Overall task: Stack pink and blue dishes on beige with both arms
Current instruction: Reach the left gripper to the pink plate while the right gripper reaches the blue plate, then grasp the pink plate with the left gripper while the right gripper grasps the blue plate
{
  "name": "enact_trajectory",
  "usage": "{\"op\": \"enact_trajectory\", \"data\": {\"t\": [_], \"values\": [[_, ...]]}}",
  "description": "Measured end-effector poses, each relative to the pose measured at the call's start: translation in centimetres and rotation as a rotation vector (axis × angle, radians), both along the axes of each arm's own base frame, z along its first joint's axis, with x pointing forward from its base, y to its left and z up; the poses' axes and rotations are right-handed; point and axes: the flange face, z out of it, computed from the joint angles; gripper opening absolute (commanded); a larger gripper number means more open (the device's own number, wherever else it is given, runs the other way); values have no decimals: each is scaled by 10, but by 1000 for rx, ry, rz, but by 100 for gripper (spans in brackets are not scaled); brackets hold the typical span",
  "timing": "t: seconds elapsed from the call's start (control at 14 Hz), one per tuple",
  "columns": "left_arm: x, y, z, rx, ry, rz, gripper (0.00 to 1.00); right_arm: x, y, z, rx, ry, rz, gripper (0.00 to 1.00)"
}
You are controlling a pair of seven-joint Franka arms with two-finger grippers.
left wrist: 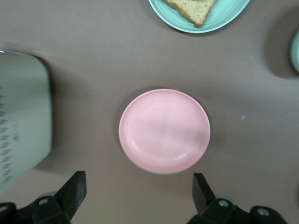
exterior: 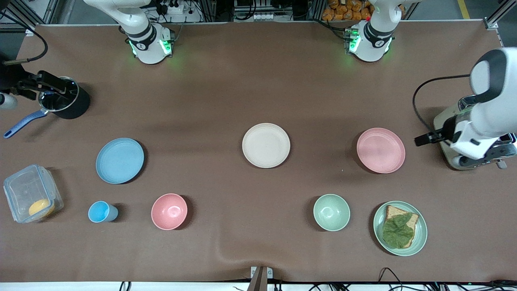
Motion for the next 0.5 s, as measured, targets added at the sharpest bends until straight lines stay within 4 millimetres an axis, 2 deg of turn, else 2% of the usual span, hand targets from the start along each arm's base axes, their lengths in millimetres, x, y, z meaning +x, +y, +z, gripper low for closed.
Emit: {"op": "enact_trajectory", "data": {"t": [0.14,0.29,0.43,0.5], "values": [[-13,-1,-45,1,-12,6,100,3,-1,-16,-1,0,-3,100],[-28,4,-85,1,-35,13,100,10,-2,-42,-2,9,-8,100],[-41,20,-119,-3,-65,41,100,24,-15,-84,-4,45,-35,100],[-47,26,-138,-6,-78,54,100,33,-30,-111,-2,69,-62,100]]}}
